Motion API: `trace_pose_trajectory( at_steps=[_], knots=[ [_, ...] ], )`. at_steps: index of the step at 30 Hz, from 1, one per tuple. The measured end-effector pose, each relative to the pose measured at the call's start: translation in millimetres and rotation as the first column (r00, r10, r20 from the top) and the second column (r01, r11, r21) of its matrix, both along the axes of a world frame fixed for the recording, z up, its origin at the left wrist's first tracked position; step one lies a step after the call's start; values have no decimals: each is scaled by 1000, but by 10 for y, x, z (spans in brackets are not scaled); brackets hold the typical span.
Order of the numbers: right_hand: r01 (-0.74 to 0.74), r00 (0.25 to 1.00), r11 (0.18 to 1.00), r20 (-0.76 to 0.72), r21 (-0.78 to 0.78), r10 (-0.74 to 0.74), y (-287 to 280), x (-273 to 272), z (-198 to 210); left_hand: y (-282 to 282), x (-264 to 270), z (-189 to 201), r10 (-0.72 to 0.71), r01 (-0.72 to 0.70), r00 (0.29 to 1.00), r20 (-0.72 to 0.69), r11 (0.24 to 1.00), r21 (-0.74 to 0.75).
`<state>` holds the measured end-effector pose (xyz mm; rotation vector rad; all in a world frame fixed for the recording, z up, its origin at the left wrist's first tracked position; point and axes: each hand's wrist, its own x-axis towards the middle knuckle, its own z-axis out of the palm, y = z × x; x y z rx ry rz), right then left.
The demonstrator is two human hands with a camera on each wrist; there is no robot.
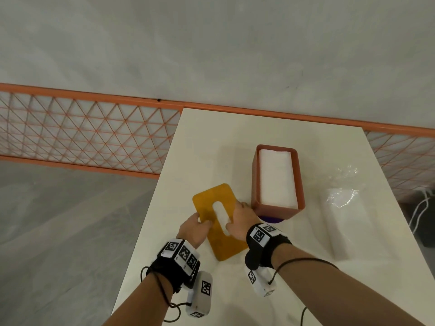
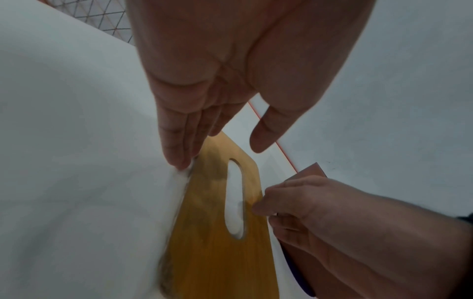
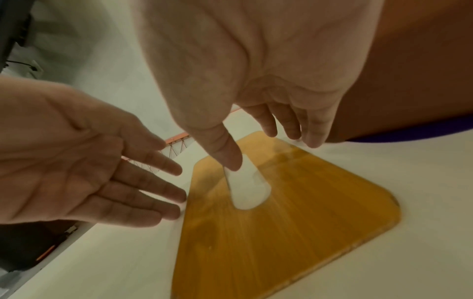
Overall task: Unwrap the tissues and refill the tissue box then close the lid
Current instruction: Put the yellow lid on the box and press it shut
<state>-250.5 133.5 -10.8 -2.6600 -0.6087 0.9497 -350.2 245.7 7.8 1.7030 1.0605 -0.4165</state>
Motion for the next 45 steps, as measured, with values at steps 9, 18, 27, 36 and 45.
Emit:
trace_pose_trajectory(
  at_steps=[9, 18, 27, 36, 45],
  knots=[
    [27, 999, 999, -23, -30, -27, 113, 41, 42, 153, -2, -342, 106, -103, 992, 69, 994, -44],
    [70, 996, 981, 34, 181, -78, 192, -24, 269, 419, -278, -121, 339, -305, 911, 237, 937, -170],
    [222, 975, 807, -112, 547, -193, -90, 141, 847, 513, -245, 236, 336, -311, 806, 487, 941, -135],
    [426, 890, 695, -127, 580, -439, -836, 737, 1018, -6, 529, 507, -7, 102, 822, 570, 986, -135],
    [474, 871, 722, -147, 504, -469, -1206, 1317, 836, -292, 1280, 460, -74, 108, 869, 488, 993, -42]
  ],
)
